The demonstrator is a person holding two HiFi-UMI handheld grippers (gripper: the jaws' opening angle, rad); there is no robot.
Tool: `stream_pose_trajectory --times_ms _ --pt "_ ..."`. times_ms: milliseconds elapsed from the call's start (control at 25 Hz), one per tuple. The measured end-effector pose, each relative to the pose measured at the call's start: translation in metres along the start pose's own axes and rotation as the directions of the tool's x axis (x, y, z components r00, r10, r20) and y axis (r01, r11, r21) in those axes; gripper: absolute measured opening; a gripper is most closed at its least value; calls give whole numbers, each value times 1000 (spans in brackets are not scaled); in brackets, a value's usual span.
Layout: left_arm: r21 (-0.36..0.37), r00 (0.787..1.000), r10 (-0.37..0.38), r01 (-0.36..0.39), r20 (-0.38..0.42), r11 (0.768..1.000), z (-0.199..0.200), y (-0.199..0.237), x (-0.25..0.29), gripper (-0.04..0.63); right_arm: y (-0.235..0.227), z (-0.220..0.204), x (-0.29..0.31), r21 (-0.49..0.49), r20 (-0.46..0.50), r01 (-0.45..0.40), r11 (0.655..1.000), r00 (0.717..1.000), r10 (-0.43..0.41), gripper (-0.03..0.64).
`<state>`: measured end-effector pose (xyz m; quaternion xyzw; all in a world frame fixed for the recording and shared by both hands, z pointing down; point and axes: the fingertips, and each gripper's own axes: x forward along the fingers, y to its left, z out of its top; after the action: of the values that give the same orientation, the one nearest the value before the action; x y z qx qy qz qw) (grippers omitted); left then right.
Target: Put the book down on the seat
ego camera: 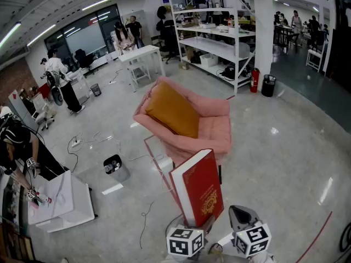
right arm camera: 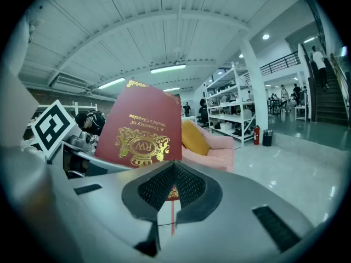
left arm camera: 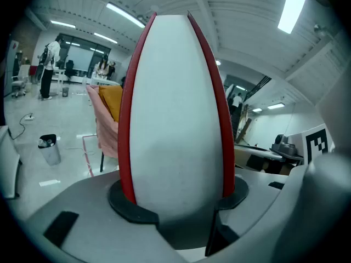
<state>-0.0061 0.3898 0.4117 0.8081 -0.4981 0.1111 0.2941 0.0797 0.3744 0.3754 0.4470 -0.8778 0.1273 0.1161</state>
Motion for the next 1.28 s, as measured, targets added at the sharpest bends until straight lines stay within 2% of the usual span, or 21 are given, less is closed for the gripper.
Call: stream_pose_trajectory --times_ms 280,880,1280 --pt "-12 1000 2 -2 20 1000 10 1 0 256 6 6 3 -25 9 -26 999 1000 26 5" --pt "-3 1000 5 -5 9 1000 2 -10 10 256 -7 -10 -9 -38 -13 -28 999 1000 28 5" --pt "9 1000 19 -19 -2 1000 -3 -25 7 256 -11 -10 -24 15 6 -37 999 999 37 5"
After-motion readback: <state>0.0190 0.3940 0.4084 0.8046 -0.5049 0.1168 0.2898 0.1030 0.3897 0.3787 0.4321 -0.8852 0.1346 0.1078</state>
